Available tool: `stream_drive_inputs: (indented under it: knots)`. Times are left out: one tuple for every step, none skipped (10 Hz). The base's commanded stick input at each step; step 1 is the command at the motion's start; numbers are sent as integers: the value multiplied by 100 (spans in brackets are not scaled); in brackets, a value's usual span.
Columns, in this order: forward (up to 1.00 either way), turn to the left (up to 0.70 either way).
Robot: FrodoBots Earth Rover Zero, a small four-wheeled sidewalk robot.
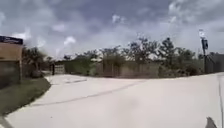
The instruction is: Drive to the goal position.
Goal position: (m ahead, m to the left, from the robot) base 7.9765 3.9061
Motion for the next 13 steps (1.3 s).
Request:
stream_drive_inputs:
  knots:
    - [70,9]
    - [70,35]
    - [70,35]
    - [70,25]
    - [70,1]
    - [70,0]
    - [70,0]
    - [70,15]
    - [70,32]
    - [70,35]
    - [70,35]
    - [70,35]
    - [70,2]
